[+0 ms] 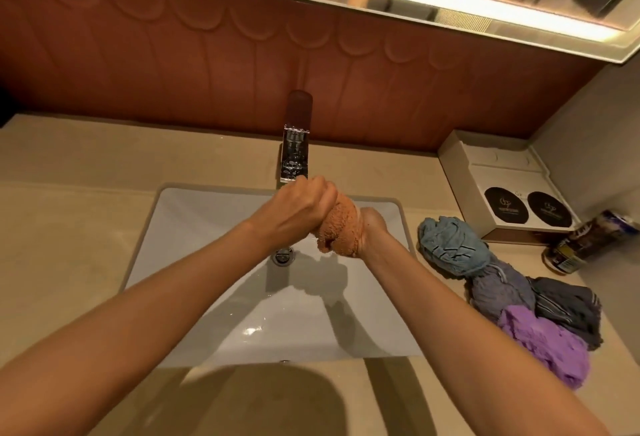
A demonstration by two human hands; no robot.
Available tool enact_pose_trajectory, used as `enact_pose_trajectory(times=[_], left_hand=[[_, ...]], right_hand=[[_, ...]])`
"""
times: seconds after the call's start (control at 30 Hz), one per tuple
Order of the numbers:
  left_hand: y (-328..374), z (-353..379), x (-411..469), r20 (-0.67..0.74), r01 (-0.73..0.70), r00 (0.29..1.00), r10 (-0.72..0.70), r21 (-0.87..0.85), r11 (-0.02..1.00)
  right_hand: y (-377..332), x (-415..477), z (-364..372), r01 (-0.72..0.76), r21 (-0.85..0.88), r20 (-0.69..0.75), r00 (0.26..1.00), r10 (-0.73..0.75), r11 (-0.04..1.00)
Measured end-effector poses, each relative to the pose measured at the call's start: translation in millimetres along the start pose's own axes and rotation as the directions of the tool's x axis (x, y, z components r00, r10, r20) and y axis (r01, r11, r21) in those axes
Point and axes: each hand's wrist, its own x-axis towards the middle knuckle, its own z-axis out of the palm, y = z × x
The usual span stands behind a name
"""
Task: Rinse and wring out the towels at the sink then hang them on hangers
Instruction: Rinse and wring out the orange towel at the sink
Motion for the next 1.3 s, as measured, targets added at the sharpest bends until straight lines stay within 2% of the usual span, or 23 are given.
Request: enact_pose_trajectory(times=[0.03,0.1,0.17,0.23,0.33,0.4,0.43,0.53,0.57,0.63,0.67,0.7,0.73,0.77,0.8,0.83,0.87,0.9,0.97,1.03,1.13,1.2,1.3], left_hand=[[0.8,3.0,-2.1,-0.022,0.114,0.993,-0.116,-0.064,0.991],[3.8,2.8,-4.1,0.036,0.291,0.956,-0.290,-0.199,0.936],[10.3,-1.3,-6.3,0.095,0.370,0.929,-0.358,-0.276,0.887],[14.0,1.5,-6.2,0.180,0.478,0.878,-0.443,-0.380,0.792],[21.8,12.2,-13.0,0.301,0.628,0.777,-0.553,-0.426,0.651],[27.9,12.0,-16.3,0.325,0.653,0.755,-0.570,-0.456,0.605],[29.5,10.1,-16.4,0.329,0.649,0.759,-0.562,-0.446,0.616],[29.1,1.4,-13.2,0.310,0.598,0.800,-0.513,-0.346,0.723],[29.1,-1.2,-11.5,0.295,0.569,0.819,-0.492,-0.309,0.762],[27.8,-3.9,-10.4,0.275,0.520,0.852,-0.445,-0.357,0.776],[26.2,-3.8,-10.3,0.277,0.528,0.849,-0.450,-0.459,0.714],[24.3,-6.6,-10.0,0.308,0.577,0.808,-0.502,-0.583,0.572],[22.1,-10.8,-11.0,0.382,0.636,0.734,-0.561,-0.675,0.373],[19.9,-15.1,-12.9,0.494,0.683,0.646,-0.582,-0.715,0.150],[18.2,-19.5,-14.4,0.612,0.713,0.581,-0.537,-0.700,-0.026],[18.2,-21.1,-15.7,0.699,0.735,0.560,-0.445,-0.667,-0.124],[20.3,-22.8,-16.0,0.723,0.747,0.580,-0.375,-0.656,-0.109],[24.0,-22.6,-16.2,0.697,0.740,0.613,-0.372,-0.672,-0.041],[29.5,-20.6,-14.0,0.579,0.683,0.649,-0.494,-0.729,0.043],[30.8,-20.8,-12.5,0.470,0.620,0.635,-0.613,-0.784,0.042],[29.5,-27.2,-12.3,0.411,0.495,0.644,-0.645,-0.867,-0.057],[29.9,-30.5,-10.2,0.358,0.460,0.658,-0.662,-0.887,-0.022],[29.2,-32.7,-1.7,0.247,0.481,0.631,-0.735,-0.868,0.121]], right_hand=[[-5.4,-3.9,1.3,0.050,0.035,-0.125,0.991,-0.045,0.998],[-16.3,-19.2,1.7,0.169,-0.051,-0.292,0.940,-0.177,0.984],[-21.5,-29.9,1.5,0.262,-0.192,-0.336,0.888,-0.314,0.946],[-22.9,-35.5,3.4,0.313,-0.321,-0.322,0.851,-0.414,0.894],[-28.6,-44.4,5.2,0.376,-0.536,-0.201,0.813,-0.547,0.756],[-29.7,-46.0,3.9,0.416,-0.626,-0.119,0.785,-0.608,0.660],[-27.7,-43.6,2.0,0.428,-0.640,-0.094,0.781,-0.617,0.639],[-18.3,-37.1,-4.9,0.406,-0.569,-0.156,0.800,-0.579,0.715],[-12.9,-35.0,-7.8,0.369,-0.473,-0.206,0.836,-0.508,0.800],[-3.5,-32.2,-12.4,0.242,-0.109,-0.261,0.929,-0.262,0.964],[0.2,-31.9,-13.9,0.172,0.087,-0.245,0.958,-0.146,0.981],[3.9,-30.2,-16.3,0.114,0.241,-0.215,0.975,-0.062,0.964],[7.2,-29.3,-18.5,0.060,0.343,-0.168,0.986,-0.002,0.938],[8.9,-29.7,-19.8,0.007,0.396,-0.105,0.994,0.038,0.918],[8.2,-32.5,-20.1,-0.045,0.422,-0.028,0.998,0.062,0.905],[6.4,-37.2,-20.3,-0.077,0.432,0.048,0.997,0.063,0.898],[3.5,-45.1,-20.5,-0.086,0.420,0.115,0.993,0.042,0.903],[1.4,-50.8,-20.2,-0.090,0.393,0.172,0.985,0.023,0.915],[-3.3,-60.4,-19.9,-0.088,0.287,0.244,0.970,0.016,0.954],[-5.3,-63.5,-20.7,-0.049,0.148,0.262,0.965,0.008,0.988],[-6.1,-62.2,-23.7,-0.040,-0.024,0.289,0.956,0.045,0.999],[-8.0,-65.1,-25.4,-0.047,-0.105,0.308,0.948,0.077,0.993],[-12.6,-68.5,-23.6,-0.033,-0.169,0.329,0.940,0.088,0.985]])
